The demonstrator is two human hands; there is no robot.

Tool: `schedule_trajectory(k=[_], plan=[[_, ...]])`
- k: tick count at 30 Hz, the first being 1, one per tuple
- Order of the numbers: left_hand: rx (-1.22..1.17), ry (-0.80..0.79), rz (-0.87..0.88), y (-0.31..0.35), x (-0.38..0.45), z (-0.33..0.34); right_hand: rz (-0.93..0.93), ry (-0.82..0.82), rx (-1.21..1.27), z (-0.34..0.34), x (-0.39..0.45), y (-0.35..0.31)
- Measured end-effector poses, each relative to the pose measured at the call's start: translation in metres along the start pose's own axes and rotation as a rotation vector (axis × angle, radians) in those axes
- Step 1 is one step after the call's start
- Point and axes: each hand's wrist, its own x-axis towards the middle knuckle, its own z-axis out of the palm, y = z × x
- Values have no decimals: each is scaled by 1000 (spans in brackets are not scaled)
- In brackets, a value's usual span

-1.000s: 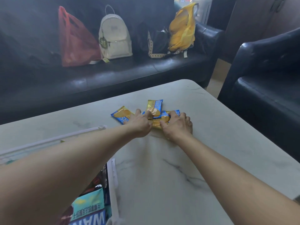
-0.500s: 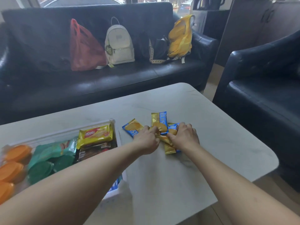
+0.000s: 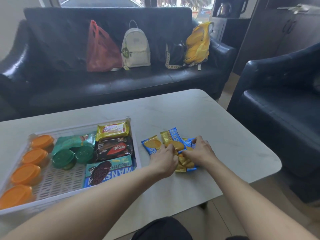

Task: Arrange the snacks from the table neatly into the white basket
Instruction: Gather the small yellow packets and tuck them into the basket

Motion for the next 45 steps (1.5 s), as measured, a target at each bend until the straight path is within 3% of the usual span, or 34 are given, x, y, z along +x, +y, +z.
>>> schedule_trajectory(k=[4,7,9,16,26,37,41,45], plan=[[3,222,-164,-1,-2,-7,155,127,-56,-4,-3,-1],[-103,167,-416,-1,0,-14,286,119,-89,-6,-2,-1],[-150,122,-488,-3,7,-15,284,78,-100,-3,0,-2],[-118,99,-451,-7,20,-9,240,44,-75,13,3,-14],[-558,253,-525,-5,25,-17,140,-44,300,15,12,-22],[-977,144,-608,-1,21,-17,35,-116,391,24,9,-27],[-1053,142,-589,0,19,-17,47,-67,199,26,7,-26],[-1124,95,-597,3,19,-20,-41,-203,405,25,8,-22]])
